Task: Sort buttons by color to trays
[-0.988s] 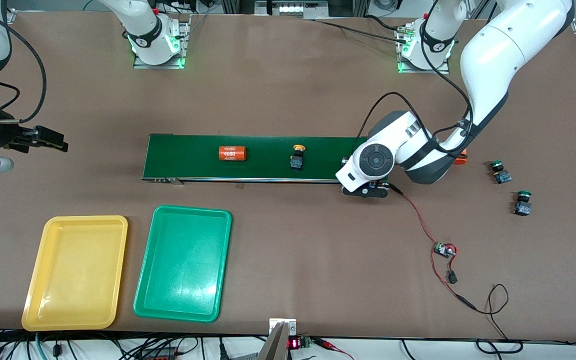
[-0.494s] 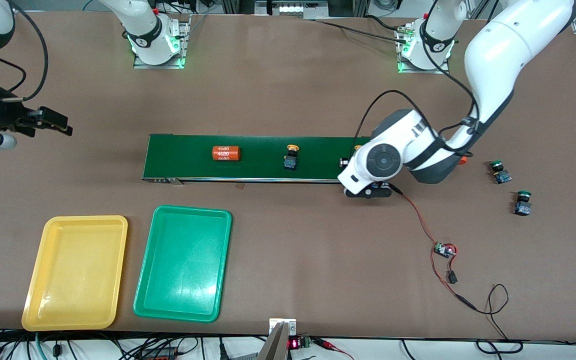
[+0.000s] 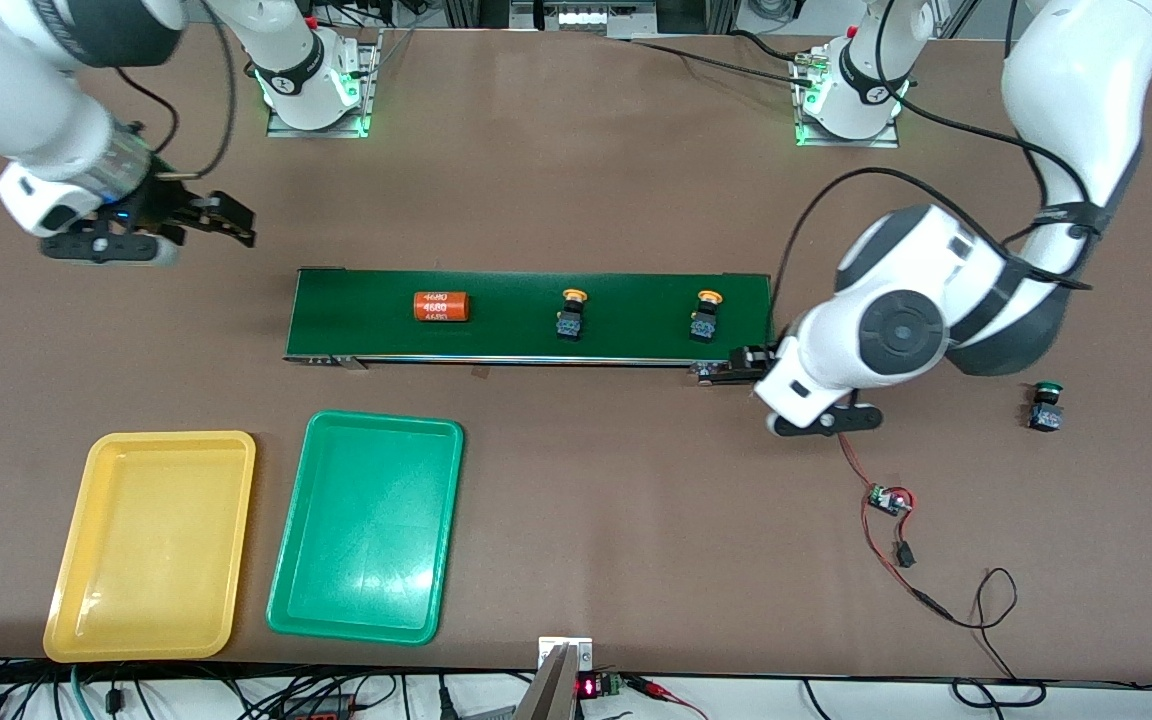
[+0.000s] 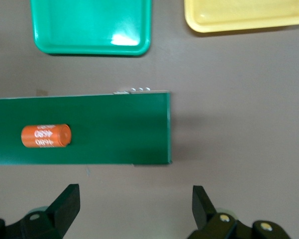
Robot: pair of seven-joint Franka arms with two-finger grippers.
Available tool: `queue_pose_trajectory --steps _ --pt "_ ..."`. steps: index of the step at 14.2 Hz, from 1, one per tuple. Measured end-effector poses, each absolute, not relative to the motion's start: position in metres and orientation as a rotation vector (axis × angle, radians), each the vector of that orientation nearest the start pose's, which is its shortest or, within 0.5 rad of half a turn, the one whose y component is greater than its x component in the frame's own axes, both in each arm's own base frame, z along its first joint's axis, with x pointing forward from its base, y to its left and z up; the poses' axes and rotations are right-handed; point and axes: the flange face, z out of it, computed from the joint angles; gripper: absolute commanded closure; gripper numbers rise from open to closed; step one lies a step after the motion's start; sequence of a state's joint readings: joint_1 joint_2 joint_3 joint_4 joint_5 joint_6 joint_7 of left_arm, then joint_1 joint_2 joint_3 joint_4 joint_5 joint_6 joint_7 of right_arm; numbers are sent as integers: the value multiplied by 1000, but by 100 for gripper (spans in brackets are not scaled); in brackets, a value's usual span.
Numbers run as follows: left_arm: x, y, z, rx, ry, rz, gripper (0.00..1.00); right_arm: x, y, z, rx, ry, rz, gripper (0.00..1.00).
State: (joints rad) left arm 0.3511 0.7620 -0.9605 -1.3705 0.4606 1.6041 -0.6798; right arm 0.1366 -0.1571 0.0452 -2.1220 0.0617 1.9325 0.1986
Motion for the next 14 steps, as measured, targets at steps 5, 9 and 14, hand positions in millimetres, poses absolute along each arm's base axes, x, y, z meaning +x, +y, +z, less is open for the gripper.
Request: queue_pose_trajectory --steps 5,9,14 --pt "675 -111 365 -3117 125 411 0 481 148 441 -3111 23 21 0" --pt "679 -25 342 -3154 239 531 0 480 190 421 -3101 91 -19 0" --pt "640 57 286 -3104 238 558 0 477 231 393 -3082 125 -19 0"
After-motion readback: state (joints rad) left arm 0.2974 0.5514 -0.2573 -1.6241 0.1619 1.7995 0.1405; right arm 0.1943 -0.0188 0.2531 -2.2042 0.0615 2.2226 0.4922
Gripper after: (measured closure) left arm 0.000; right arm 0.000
